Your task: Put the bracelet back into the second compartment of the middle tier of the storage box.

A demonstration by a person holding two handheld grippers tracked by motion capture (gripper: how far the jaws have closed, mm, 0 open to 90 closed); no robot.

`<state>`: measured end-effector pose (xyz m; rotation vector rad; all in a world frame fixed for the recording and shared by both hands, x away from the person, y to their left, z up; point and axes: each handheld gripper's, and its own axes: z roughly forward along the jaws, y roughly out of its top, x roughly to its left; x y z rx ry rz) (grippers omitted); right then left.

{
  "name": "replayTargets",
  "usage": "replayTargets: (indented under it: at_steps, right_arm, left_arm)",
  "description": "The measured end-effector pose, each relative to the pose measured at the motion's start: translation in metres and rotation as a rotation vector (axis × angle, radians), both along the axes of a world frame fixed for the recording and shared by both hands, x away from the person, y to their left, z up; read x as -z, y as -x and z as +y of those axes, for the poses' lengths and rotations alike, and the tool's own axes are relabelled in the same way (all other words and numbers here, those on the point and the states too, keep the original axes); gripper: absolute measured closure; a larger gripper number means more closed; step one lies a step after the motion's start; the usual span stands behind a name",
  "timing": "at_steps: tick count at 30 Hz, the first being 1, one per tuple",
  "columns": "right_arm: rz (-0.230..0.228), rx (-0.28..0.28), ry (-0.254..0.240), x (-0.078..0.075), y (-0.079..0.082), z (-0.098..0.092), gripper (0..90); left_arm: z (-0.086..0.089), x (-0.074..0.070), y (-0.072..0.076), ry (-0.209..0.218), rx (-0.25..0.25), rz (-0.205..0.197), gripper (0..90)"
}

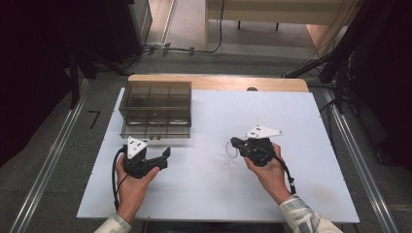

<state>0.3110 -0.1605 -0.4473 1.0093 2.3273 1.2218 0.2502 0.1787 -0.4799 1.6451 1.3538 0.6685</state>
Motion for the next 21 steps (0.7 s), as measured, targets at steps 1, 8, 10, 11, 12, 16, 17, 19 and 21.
replayTargets:
  at_steps: [1,8,10,11,12,16,17,19,21]
  right_arm:
    - [-0.002,-0.008,0.000,0.000,-0.001,0.002,84.8]
    - [0.004,-0.024,0.005,-0.001,-0.004,0.014,84.8]
    - [0.007,-0.029,0.004,-0.001,-0.005,0.018,84.8]
    - [0.007,-0.031,0.005,-0.002,-0.005,0.019,84.7]
    - [0.007,-0.034,0.006,-0.002,-0.006,0.021,84.7]
    - [0.006,-0.045,0.009,-0.004,-0.008,0.028,84.8]
    - [0.006,-0.045,0.007,-0.004,-0.009,0.030,84.8]
    - [0.007,-0.049,0.003,-0.005,-0.010,0.033,84.8]
    - [0.009,-0.055,0.001,-0.005,-0.011,0.038,84.8]
  left_arm:
    - [-0.002,0.000,-0.001,0.000,0.002,0.001,13.1]
    - [-0.013,-0.003,-0.007,-0.003,0.023,0.001,13.0]
    - [-0.015,-0.002,-0.008,-0.004,0.034,0.004,13.2]
    - [-0.016,-0.002,-0.009,-0.010,0.034,0.003,14.2]
    - [-0.017,-0.002,-0.009,-0.013,0.037,0.005,14.7]
    - [-0.019,-0.003,-0.010,-0.009,0.044,0.003,16.5]
    - [-0.020,-0.003,-0.010,-0.005,0.044,0.004,17.0]
    - [-0.022,-0.004,-0.011,-0.007,0.048,0.006,17.9]
    - [-0.023,-0.005,-0.011,-0.002,0.044,0.005,18.2]
